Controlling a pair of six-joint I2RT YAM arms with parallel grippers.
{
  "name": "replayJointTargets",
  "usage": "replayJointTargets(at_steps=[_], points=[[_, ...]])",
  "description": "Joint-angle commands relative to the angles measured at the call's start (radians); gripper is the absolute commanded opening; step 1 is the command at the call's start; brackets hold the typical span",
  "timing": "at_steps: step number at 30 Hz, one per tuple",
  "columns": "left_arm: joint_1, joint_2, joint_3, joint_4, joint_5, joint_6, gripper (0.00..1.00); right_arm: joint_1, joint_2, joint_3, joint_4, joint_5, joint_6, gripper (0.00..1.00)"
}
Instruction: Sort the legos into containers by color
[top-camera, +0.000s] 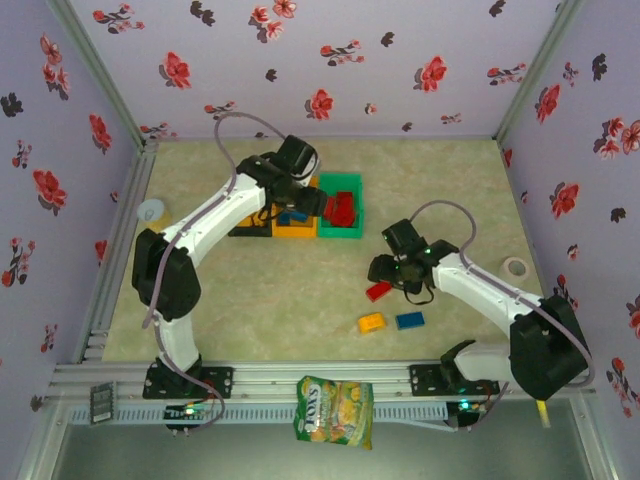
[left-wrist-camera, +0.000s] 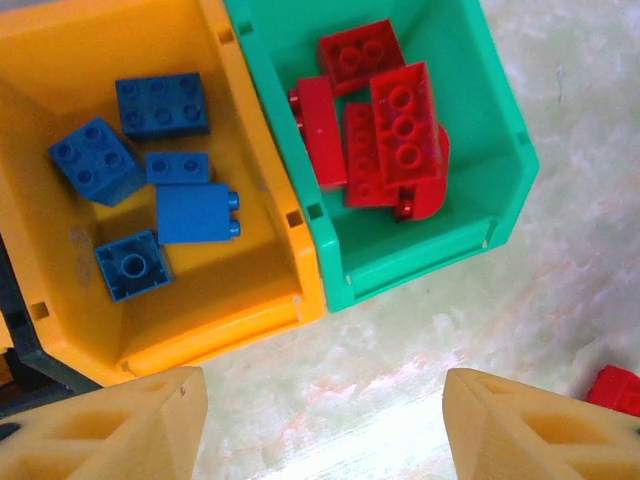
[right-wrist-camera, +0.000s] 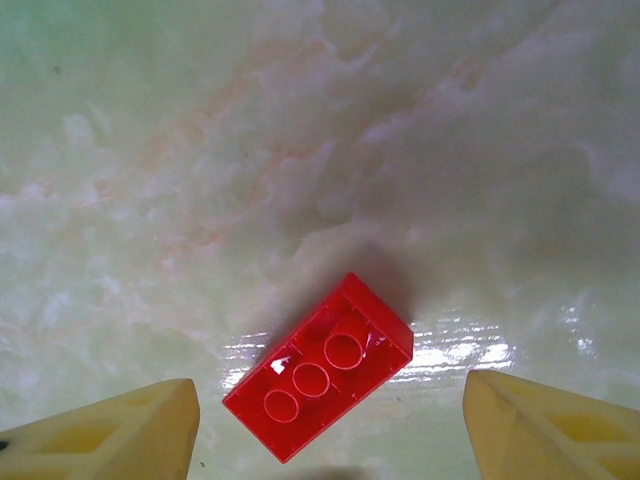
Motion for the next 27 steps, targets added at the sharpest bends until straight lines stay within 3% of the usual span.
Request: replayJointTargets(at_steps=[1, 14, 27], points=[[0.007, -0.052, -0.043, 0.041, 0.006, -0.023, 0.65, 0.024, 0.015, -0.021, 0.043, 0.001, 0.083, 0.72], [0.008, -0.048, -0.040, 0.032, 0.015, -0.001, 0.65, 0.078, 0.118, -0.001, 0.105, -0.026, 0.115, 0.74], [0.007, -0.071, -0.053, 0.021, 0.010, 0.002, 0.65, 0.084, 0.194, 0.032, 0.124, -0.036, 0.082, 0.70]])
